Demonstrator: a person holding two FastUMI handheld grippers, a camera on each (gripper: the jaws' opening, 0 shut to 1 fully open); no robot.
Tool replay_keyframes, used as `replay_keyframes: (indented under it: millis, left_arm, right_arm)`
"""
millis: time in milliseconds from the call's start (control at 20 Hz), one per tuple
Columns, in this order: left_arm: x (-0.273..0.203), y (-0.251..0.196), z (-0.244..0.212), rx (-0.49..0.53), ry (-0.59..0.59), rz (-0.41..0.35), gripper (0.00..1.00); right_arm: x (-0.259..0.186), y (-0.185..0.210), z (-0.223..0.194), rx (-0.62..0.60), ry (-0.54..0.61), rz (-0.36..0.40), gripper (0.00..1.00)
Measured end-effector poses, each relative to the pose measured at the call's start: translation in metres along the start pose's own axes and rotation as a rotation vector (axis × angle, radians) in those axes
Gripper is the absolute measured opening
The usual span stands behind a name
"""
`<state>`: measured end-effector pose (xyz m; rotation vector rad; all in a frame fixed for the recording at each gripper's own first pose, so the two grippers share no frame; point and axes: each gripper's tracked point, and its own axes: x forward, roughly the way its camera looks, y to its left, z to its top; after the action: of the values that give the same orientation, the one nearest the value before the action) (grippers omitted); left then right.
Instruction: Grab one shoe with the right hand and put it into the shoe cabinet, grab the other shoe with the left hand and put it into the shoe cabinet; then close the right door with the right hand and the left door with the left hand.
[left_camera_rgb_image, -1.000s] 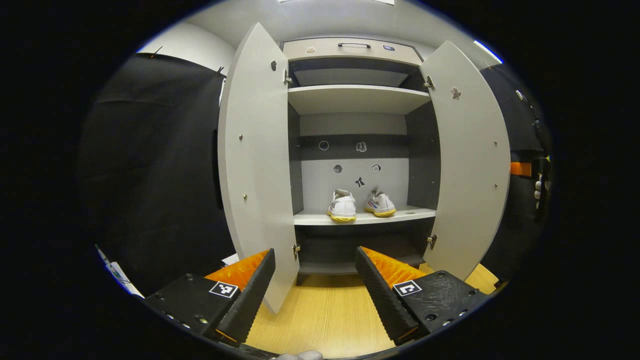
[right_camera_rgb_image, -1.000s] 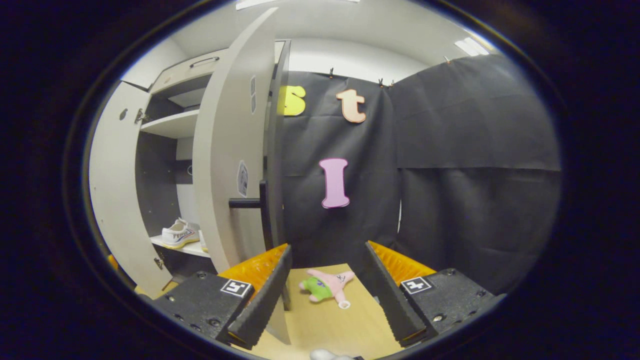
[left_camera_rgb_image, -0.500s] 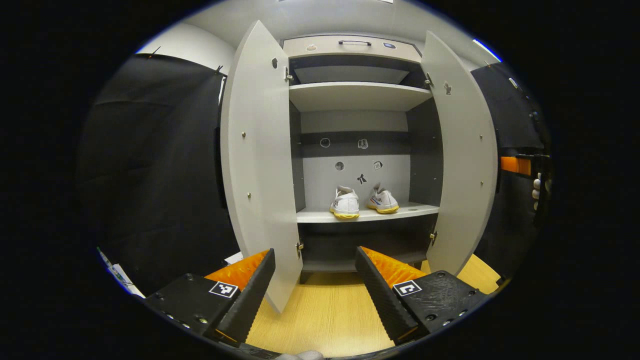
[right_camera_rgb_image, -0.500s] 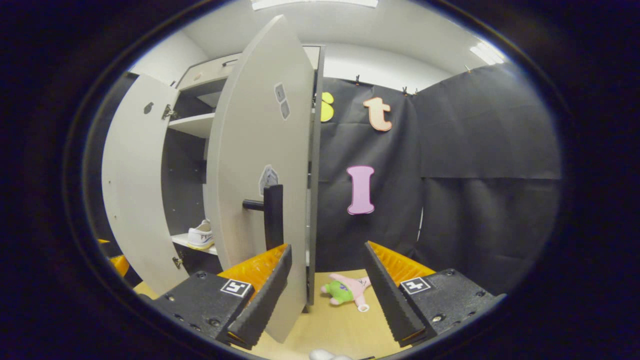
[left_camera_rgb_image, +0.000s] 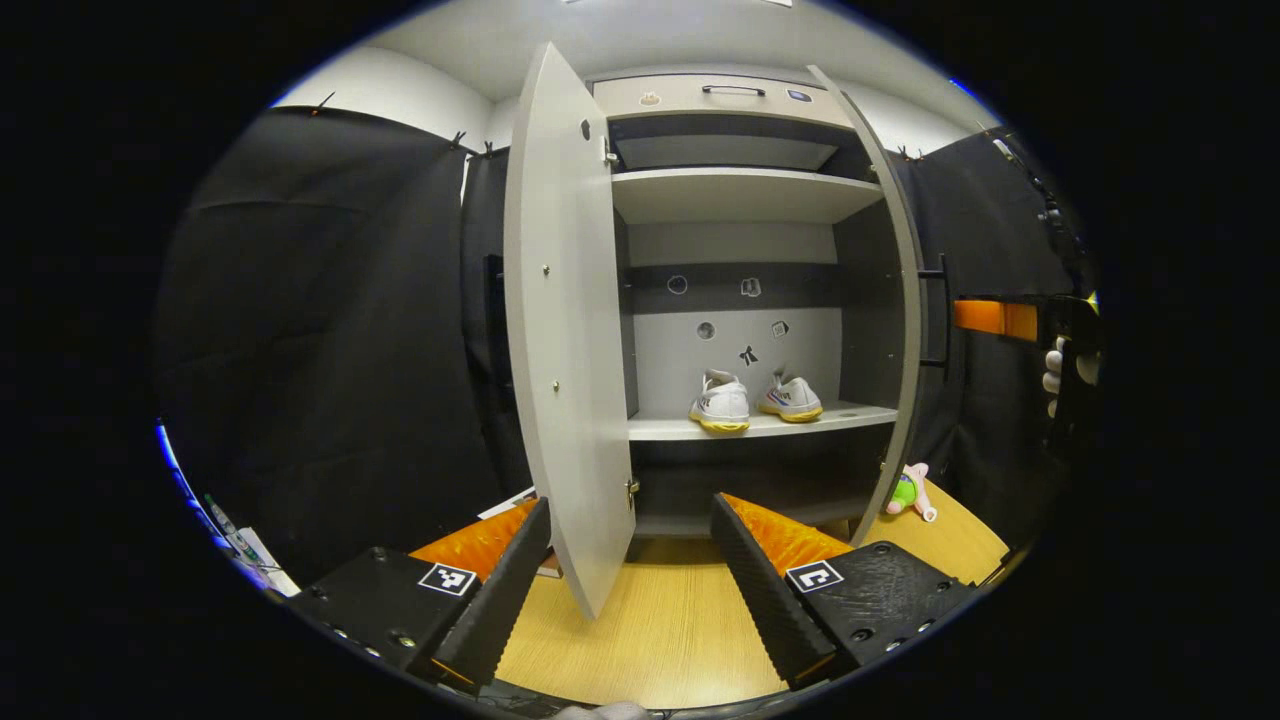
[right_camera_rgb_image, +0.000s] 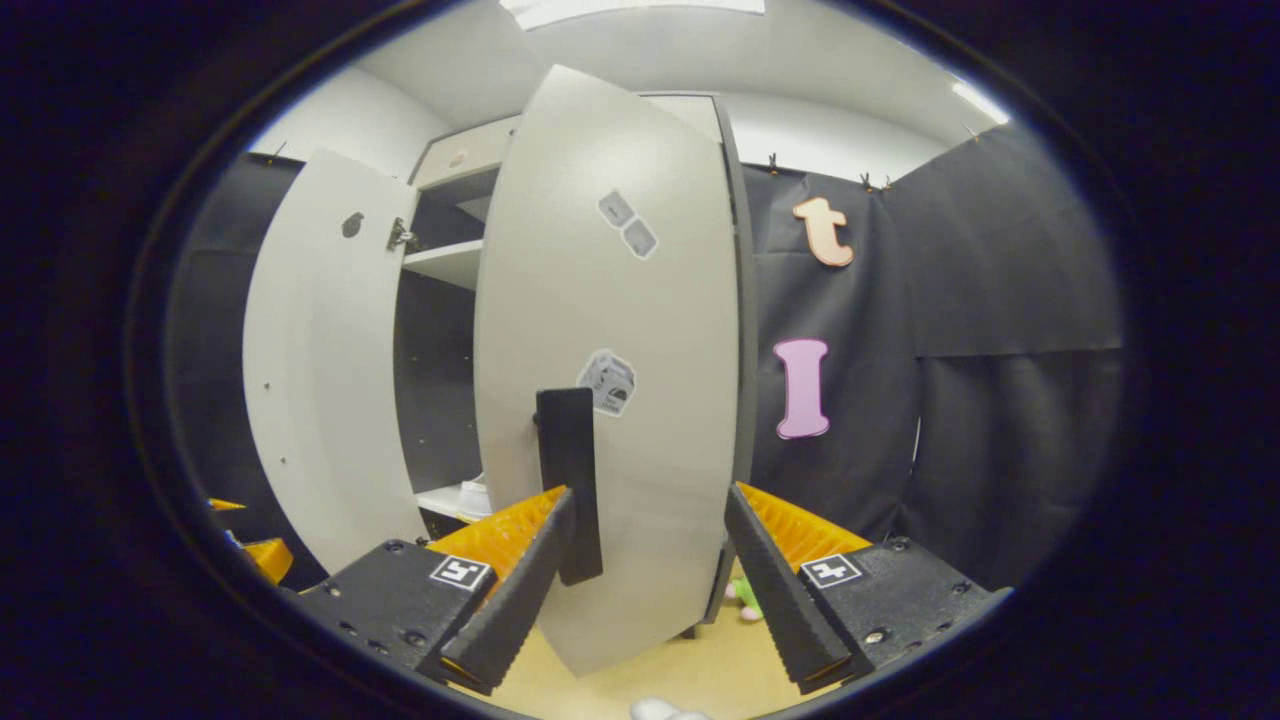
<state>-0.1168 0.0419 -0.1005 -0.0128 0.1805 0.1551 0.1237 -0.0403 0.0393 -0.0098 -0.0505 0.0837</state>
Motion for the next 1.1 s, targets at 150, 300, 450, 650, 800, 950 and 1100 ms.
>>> replay_keyframes:
  millis: [150, 300, 450, 650, 800, 950, 1100]
  left_arm:
    - [0.001, 0.010, 0.002, 0.000, -0.010, 0.003, 0.96]
    - [0.003, 0.026, 0.005, 0.010, -0.023, 0.024, 0.96]
    - [0.006, 0.044, 0.013, 0.011, -0.039, 0.043, 0.96]
    - [0.016, 0.083, 0.030, 0.035, -0.075, 0.090, 0.96]
    - [0.030, 0.116, 0.042, 0.024, -0.087, 0.132, 0.96]
    - [0.047, 0.155, 0.056, 0.041, -0.114, 0.189, 0.96]
    - [0.072, 0.175, 0.067, 0.030, -0.130, 0.213, 0.96]
  right_arm:
    - [-0.011, 0.012, 0.004, -0.011, -0.011, 0.015, 0.98]
    - [-0.023, 0.029, 0.001, -0.016, -0.004, 0.044, 0.96]
    - [-0.035, 0.049, -0.010, -0.028, 0.020, 0.069, 0.98]
    - [-0.055, 0.072, -0.035, -0.030, 0.074, 0.100, 0.98]
    - [-0.070, 0.085, -0.055, -0.020, 0.122, 0.114, 0.98]
    - [-0.083, 0.093, -0.068, -0.008, 0.152, 0.116, 0.98]
    - [-0.092, 0.095, -0.075, -0.004, 0.173, 0.106, 0.99]
